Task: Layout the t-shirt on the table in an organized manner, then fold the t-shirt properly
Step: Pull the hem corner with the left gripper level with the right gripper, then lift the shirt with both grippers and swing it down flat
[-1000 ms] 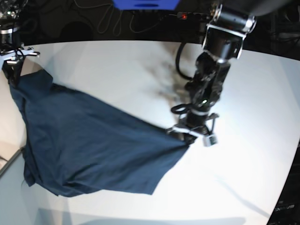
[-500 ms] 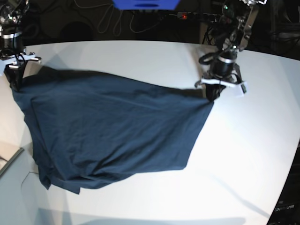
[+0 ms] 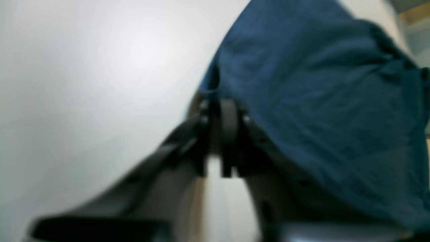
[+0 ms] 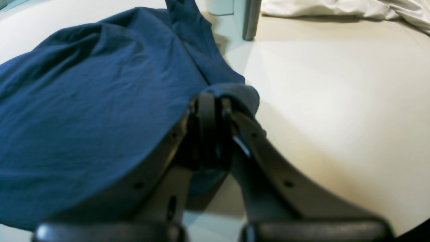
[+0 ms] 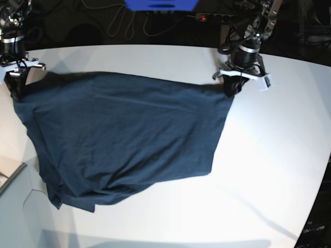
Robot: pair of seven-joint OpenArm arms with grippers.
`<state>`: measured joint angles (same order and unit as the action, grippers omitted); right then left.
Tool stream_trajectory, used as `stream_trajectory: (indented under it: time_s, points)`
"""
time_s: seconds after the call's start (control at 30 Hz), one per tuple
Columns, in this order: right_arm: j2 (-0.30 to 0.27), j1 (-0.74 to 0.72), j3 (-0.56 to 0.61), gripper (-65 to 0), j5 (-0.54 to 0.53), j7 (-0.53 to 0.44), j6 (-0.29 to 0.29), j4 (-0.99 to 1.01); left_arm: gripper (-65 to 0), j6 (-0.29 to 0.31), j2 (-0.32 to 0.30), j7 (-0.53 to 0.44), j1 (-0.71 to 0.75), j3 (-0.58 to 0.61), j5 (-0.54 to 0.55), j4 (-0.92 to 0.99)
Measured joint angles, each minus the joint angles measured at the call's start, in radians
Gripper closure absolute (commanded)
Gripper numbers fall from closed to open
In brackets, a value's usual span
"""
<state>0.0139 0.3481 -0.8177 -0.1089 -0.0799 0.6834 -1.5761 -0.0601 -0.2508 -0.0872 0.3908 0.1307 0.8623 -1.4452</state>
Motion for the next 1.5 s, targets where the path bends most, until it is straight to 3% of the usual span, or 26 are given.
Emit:
stream_trajectory:
  time_s: [0.1,0.17,0.73,0.83,0.93,1.0,1.03,1.17,1.5]
  points:
    - [0.0,0.002,0.0,0.0,0.0,0.0,0.0,0.0,-31.8,0.0,-0.001,0.0,0.01,0.0,0.001,0.0]
    - [0.0,0.001,0.0,0.0,0.0,0.0,0.0,0.0,-35.6,0.0,-0.001,0.0,0.011,0.0,0.003,0.005]
    - [0.0,0.003,0.0,0.0,0.0,-0.001,0.0,0.0,-35.3,0.011,0.002,-0.031,-0.099,0.003,-0.003,0.164]
    - [0.0,0.005,0.0,0.0,0.0,0.0,0.0,0.0,-25.0,0.003,0.011,-0.017,-0.132,0.015,-0.002,0.187]
    - [0.0,0.004,0.0,0.0,0.0,-0.001,0.0,0.0,-1.2,0.009,0.036,-0.028,-0.134,0.021,-0.005,0.209]
    - [0.0,0.004,0.0,0.0,0.0,0.0,0.0,0.0,0.0,0.029,0.035,-0.022,-0.15,0.026,0.004,0.23]
    - [0.0,0.004,0.0,0.0,0.0,0.0,0.0,0.0,-2.9,0.023,0.035,-0.02,-0.169,0.026,0.003,0.241]
    - [-0.001,-0.003,0.021,0.0,0.0,-0.002,0.0,-0.001,0.0,0.007,0.029,0.0,-0.209,0.026,0.003,0.236]
    - [-0.046,-0.112,0.102,0.0,0.019,0.008,-0.002,0.0,-0.4,-0.001,0.027,0.008,-0.241,0.023,0.0,0.04]
